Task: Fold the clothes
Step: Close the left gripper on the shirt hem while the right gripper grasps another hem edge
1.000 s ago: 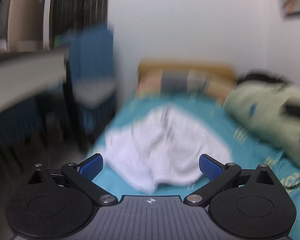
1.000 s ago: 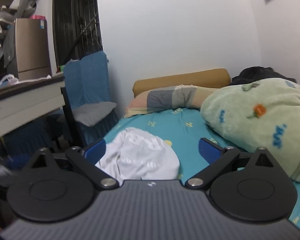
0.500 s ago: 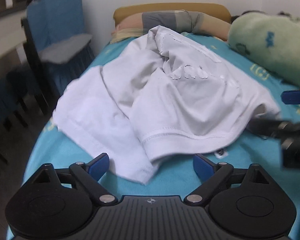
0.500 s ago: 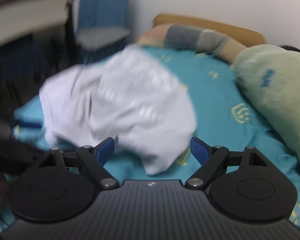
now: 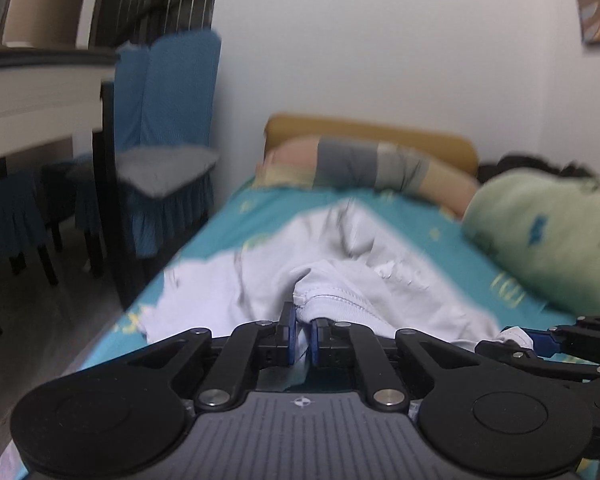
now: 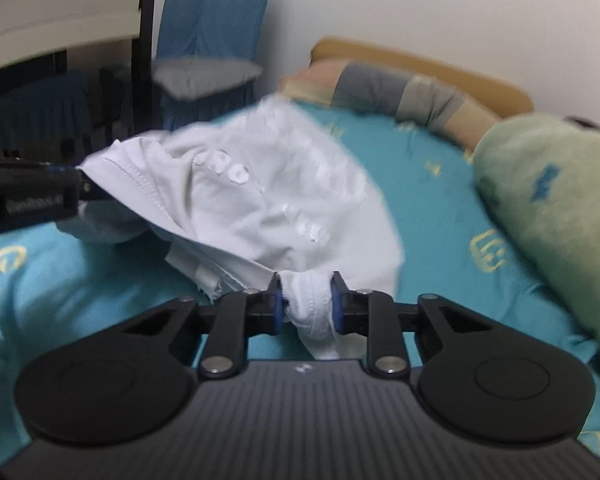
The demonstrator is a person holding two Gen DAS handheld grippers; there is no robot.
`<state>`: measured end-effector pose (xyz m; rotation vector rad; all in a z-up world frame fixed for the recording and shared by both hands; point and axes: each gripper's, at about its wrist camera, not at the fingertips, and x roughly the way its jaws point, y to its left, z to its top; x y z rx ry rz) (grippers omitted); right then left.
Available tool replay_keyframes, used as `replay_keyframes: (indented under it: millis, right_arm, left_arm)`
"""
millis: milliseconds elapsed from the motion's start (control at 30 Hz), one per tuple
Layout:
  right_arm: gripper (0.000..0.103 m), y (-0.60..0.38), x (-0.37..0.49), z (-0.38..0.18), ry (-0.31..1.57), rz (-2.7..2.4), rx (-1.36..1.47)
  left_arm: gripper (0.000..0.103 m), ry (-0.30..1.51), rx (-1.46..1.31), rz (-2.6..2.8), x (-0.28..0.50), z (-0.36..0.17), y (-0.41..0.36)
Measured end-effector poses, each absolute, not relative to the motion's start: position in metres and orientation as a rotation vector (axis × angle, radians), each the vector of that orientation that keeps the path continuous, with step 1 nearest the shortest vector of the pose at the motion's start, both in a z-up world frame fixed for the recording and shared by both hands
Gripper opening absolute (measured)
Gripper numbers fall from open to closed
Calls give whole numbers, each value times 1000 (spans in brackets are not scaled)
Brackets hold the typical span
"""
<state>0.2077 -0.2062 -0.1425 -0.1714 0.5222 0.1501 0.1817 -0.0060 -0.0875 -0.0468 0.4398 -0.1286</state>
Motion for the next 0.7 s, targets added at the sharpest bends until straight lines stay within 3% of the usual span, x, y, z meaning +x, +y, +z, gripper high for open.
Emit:
replay_keyframes:
  millis: [367, 633, 700]
  right_arm:
    - [21, -244, 95, -45, 283, 66, -17]
    - [23, -259, 54, -67, 465, 88, 120]
    - [29, -259, 54, -73, 511, 107, 147]
  left_arm:
    - [6, 273, -54, -303, 67, 2, -3]
    - [6, 390, -58, -368, 28, -8, -7]
    - [6, 406, -73, -375, 31, -11, -7]
